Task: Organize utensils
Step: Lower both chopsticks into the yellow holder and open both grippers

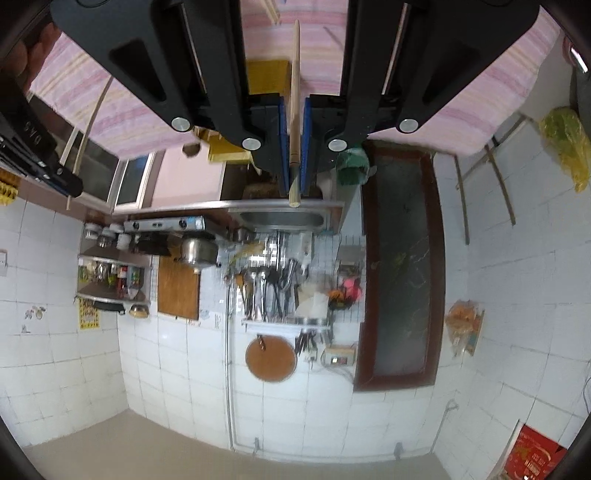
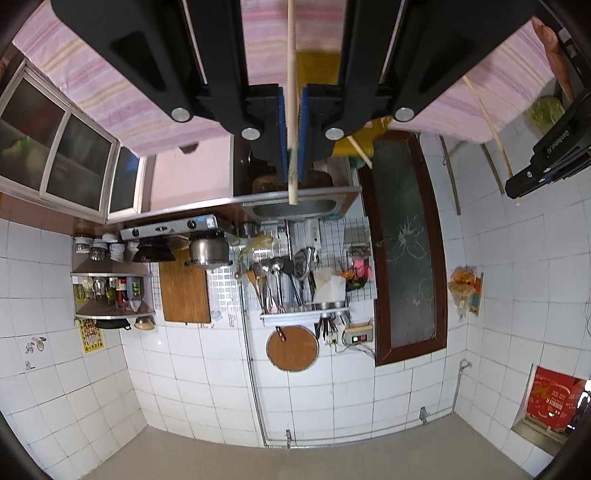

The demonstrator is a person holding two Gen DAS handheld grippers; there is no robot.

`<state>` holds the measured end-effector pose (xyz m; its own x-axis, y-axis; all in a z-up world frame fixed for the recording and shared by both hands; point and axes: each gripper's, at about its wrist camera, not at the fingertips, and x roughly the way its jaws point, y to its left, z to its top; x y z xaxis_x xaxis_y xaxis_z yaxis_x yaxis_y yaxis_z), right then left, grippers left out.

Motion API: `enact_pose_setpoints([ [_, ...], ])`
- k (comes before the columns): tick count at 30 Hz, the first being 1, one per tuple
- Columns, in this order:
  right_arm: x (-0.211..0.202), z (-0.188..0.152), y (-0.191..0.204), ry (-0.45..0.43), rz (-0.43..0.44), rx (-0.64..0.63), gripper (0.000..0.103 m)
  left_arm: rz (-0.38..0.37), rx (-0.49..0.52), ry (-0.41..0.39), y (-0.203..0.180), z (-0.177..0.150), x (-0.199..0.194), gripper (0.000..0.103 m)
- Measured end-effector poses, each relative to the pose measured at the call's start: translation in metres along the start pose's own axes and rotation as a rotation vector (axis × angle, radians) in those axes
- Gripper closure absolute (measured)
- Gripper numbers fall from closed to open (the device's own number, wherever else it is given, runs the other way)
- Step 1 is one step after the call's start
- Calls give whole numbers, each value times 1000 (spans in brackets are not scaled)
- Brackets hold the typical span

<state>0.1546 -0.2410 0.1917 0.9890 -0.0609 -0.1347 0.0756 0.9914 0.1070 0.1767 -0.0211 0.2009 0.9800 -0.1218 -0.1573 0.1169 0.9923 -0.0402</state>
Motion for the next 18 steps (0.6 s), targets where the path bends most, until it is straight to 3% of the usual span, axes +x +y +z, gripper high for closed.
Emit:
enact_pose_setpoints([
  [10,63,67,14,-70,9,-15,97,-51,-7,-98,-22,64,67,98],
  [18,123,72,24,-82,37,-35,97,-70,-11,-79,-36,50,142,98],
])
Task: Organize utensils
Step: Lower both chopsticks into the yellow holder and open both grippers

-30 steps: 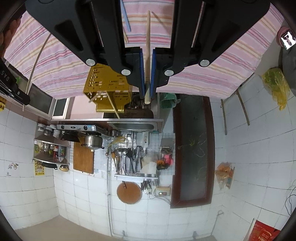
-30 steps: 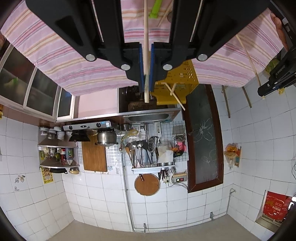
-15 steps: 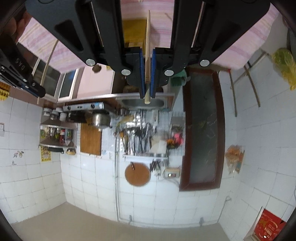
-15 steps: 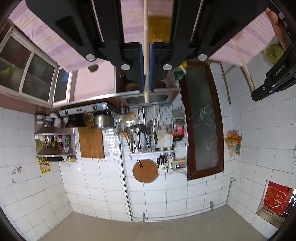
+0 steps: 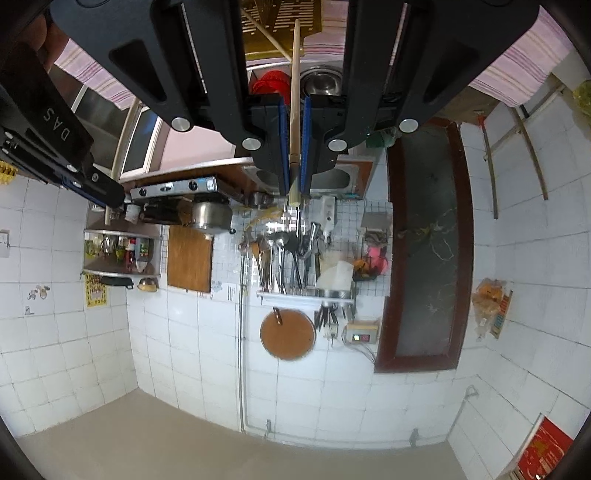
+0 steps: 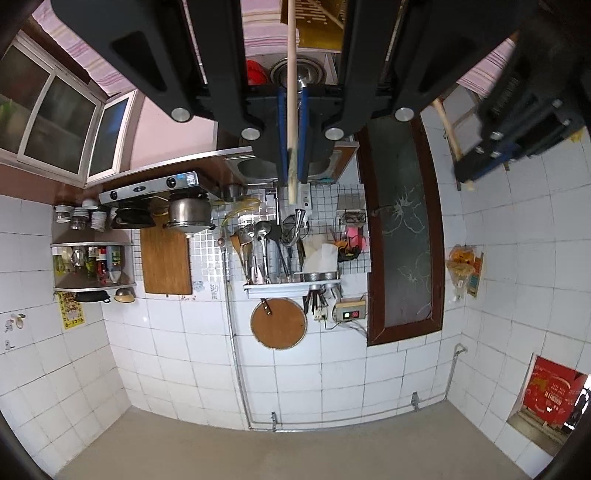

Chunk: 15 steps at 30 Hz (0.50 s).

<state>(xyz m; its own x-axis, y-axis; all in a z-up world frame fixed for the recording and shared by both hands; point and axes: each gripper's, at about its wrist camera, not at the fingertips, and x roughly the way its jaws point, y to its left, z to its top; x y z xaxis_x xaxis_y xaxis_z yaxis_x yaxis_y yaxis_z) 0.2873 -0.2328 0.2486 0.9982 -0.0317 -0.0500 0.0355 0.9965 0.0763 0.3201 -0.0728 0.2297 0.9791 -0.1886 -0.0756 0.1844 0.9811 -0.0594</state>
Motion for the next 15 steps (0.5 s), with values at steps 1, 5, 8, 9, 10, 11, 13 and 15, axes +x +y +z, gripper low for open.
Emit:
enact_pose_setpoints([
  [1,6,-4,0,2,-1,-1,97,1,1,10,-1,-6,9,98],
  [5,36,-33,-6,53,8,18,97,5,1,62,0,-39,37,98],
  [8,54,-58,-9,97,21,11,97,14,7,99,6,-60,50,98],
  [9,55,-64,-12,108,24,13,97,12,4,112,7,-63,53,98],
  [10,58,-70,-14,121,26,15,97,7,-1,131,10,-67,55,98],
  [11,61,-76,-16,140,27,18,97,7,-5,139,11,-69,55,98],
  [13,62,-85,-19,177,39,23,97,8,-11,157,14,-72,52,98],
  [15,61,-88,-21,214,29,15,96,13,3,184,16,-71,46,94],
])
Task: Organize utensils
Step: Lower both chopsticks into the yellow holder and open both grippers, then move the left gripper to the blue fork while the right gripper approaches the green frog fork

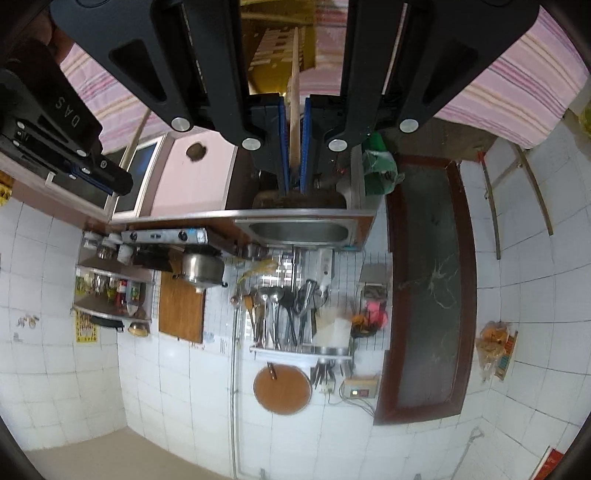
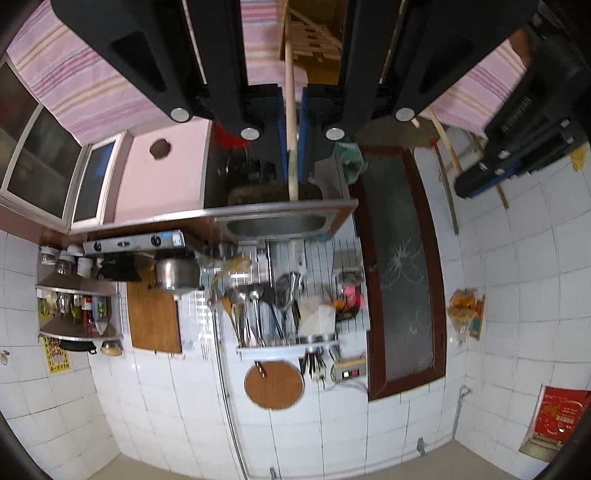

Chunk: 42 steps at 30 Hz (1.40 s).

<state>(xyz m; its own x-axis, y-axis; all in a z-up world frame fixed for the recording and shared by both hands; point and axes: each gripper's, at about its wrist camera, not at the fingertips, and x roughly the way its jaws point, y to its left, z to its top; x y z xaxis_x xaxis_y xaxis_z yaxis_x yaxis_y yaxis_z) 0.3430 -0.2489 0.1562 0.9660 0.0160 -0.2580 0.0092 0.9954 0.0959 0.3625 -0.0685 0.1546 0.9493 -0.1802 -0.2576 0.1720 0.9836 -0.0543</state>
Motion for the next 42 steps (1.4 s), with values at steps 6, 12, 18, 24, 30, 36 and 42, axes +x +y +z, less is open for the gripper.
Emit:
enact_pose_setpoints([
  [6,-35,5,-13,48,-60,10,44,23,-17,11,15,11,-44,29],
  [12,-85,-5,-25,120,-117,-1,37,54,-6,58,31,5,-100,5],
  [18,-124,-53,-22,217,-140,-16,36,81,-10,146,43,-35,-137,5],
  [24,-142,-120,-18,334,-148,23,36,98,10,258,39,-96,-150,5],
  [30,-137,-183,-10,455,-155,31,36,119,27,361,34,-155,-146,5],
  [36,-130,-217,0,528,-160,36,36,136,-23,481,40,-197,-132,5],
  [42,-128,-224,7,560,-172,12,36,125,-21,539,38,-214,-121,5],
])
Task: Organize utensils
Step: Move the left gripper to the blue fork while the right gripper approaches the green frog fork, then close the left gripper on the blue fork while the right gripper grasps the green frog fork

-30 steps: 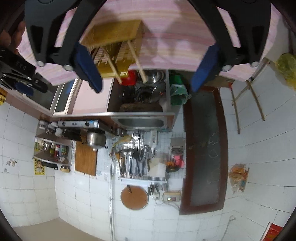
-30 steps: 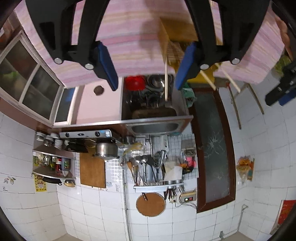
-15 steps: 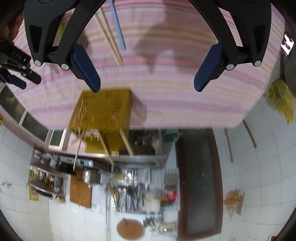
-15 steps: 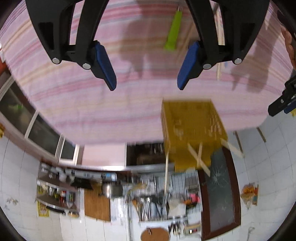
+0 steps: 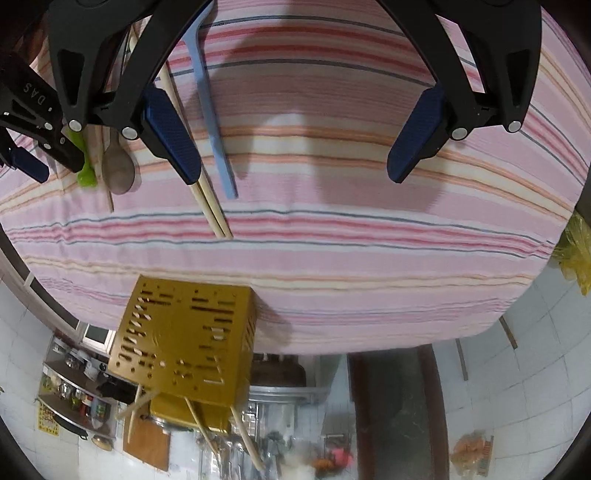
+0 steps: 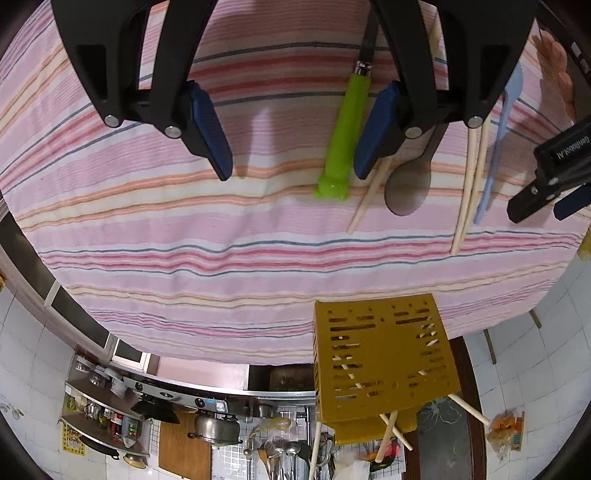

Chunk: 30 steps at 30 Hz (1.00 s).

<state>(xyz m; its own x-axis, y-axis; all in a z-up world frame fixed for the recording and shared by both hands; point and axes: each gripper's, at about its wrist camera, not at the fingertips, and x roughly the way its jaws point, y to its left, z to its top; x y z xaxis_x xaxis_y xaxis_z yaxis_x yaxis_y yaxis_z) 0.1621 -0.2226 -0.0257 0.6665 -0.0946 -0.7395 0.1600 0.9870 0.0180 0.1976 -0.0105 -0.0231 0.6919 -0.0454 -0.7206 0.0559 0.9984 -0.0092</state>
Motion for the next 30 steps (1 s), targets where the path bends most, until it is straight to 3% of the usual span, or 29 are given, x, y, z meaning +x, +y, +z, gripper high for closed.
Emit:
enact_pose_setpoints([
  [11,5,0,9,48,-37,-14,37,-8,-11,94,-6,-7,18,5],
  [14,5,0,11,56,-32,-10,47,-7,1,106,-8,-8,20,6],
  [18,3,3,11,64,-7,-15,78,-8,19,114,-12,-8,22,6],
  [22,6,8,5,78,21,2,83,-6,43,120,-18,-7,24,8],
  [27,10,11,3,78,33,13,83,-15,52,118,-24,-3,26,23],
  [30,12,12,1,79,46,27,83,-17,54,113,-28,-2,26,40],
])
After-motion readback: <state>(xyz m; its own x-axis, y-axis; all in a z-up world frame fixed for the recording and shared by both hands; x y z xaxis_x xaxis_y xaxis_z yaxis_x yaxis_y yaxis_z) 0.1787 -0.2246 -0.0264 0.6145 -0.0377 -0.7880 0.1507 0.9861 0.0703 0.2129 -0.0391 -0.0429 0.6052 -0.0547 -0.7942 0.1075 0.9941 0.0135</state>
